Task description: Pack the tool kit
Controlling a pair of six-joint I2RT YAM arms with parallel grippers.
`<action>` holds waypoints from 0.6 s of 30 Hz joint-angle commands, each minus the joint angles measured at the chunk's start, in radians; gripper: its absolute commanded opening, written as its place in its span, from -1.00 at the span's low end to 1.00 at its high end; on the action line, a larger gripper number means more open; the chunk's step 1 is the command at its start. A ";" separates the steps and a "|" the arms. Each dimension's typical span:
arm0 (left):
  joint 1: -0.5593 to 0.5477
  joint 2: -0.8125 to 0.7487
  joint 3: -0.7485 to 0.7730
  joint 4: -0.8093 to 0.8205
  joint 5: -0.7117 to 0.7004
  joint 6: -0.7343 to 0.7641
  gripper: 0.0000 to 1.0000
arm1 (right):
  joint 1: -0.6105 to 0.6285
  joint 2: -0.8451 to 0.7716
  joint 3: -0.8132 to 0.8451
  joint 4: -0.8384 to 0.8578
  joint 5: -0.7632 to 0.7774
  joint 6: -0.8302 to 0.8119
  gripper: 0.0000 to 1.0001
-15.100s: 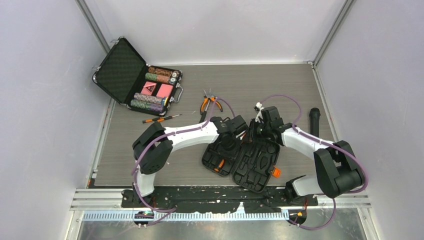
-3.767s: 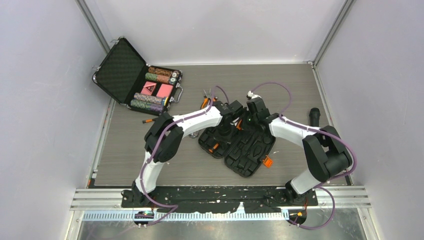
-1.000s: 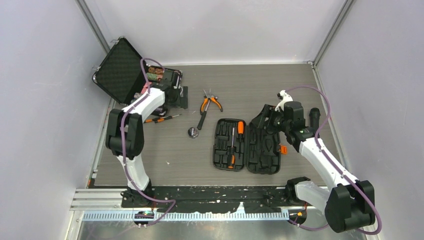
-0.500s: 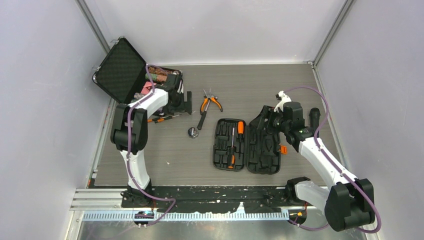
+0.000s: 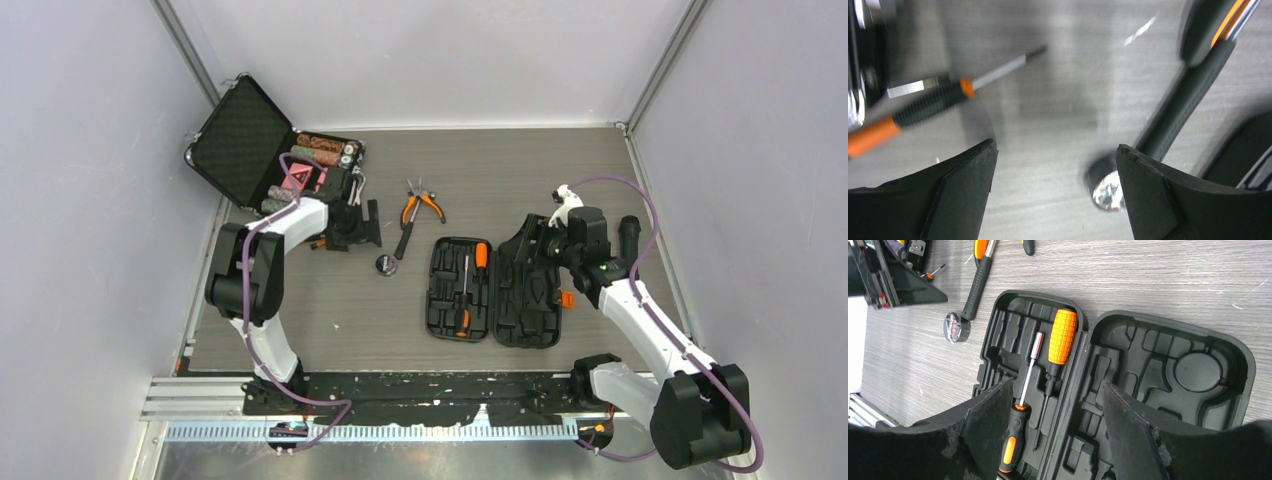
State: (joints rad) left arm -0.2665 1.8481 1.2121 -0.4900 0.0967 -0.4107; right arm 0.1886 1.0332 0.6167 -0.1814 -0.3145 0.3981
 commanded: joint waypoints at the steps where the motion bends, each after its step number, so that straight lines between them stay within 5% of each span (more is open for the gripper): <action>1: 0.000 -0.157 -0.132 0.045 0.032 -0.102 0.80 | -0.001 -0.032 0.003 0.034 -0.017 -0.010 0.42; 11: 0.100 -0.420 -0.345 0.200 -0.271 -0.378 0.46 | -0.001 -0.045 0.004 0.031 -0.022 -0.011 0.41; 18: 0.190 -0.403 -0.375 0.243 -0.317 -0.603 0.21 | -0.001 -0.046 0.007 0.029 -0.020 -0.013 0.41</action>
State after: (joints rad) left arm -0.1070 1.4300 0.8310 -0.3172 -0.1608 -0.8413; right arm 0.1886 1.0077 0.6163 -0.1802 -0.3279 0.3973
